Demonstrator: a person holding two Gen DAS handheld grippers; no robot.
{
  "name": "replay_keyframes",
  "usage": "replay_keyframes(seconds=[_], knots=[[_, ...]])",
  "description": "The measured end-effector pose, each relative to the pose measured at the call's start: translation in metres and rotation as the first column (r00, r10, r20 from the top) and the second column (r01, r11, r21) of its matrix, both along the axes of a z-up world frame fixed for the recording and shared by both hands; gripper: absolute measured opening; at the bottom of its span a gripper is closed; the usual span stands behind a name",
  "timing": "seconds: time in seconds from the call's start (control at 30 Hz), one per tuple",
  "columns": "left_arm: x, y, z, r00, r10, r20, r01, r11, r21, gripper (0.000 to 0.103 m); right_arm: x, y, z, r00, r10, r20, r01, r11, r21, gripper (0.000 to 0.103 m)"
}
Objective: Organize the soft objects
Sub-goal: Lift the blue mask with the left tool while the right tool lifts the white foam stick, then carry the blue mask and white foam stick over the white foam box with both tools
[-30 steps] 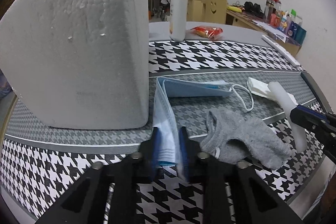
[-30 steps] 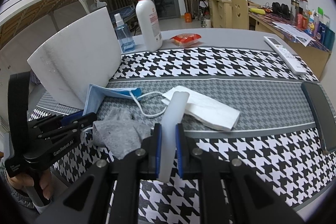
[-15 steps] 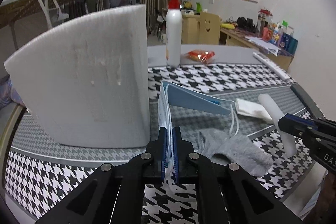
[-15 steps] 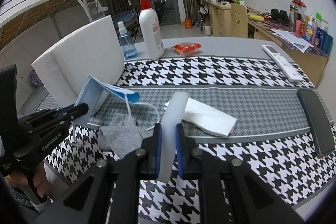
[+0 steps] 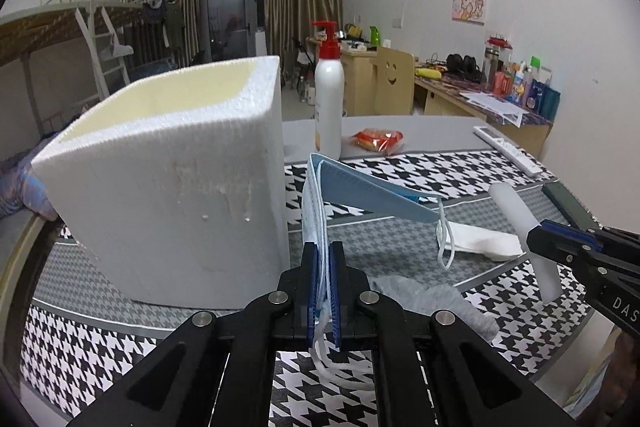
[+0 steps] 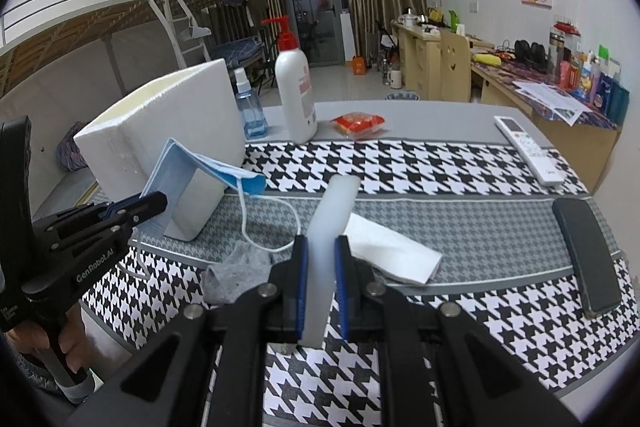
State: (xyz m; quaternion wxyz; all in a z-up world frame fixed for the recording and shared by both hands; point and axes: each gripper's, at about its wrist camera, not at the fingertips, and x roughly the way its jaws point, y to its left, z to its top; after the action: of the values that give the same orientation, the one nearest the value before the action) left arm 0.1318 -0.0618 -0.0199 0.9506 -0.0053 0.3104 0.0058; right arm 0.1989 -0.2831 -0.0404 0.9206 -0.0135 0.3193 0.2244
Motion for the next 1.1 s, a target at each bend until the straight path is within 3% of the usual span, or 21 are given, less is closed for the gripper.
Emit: replay_keyframes(seconds=[1.1], knots=[[-0.010, 0.001, 0.048, 0.990, -0.023, 0.136, 0.021, 1.000, 0.012, 0.006, -0.012, 0.003, 0.042, 0.991, 0.012, 0.136, -0.014, 1.000, 0.019, 0.016]])
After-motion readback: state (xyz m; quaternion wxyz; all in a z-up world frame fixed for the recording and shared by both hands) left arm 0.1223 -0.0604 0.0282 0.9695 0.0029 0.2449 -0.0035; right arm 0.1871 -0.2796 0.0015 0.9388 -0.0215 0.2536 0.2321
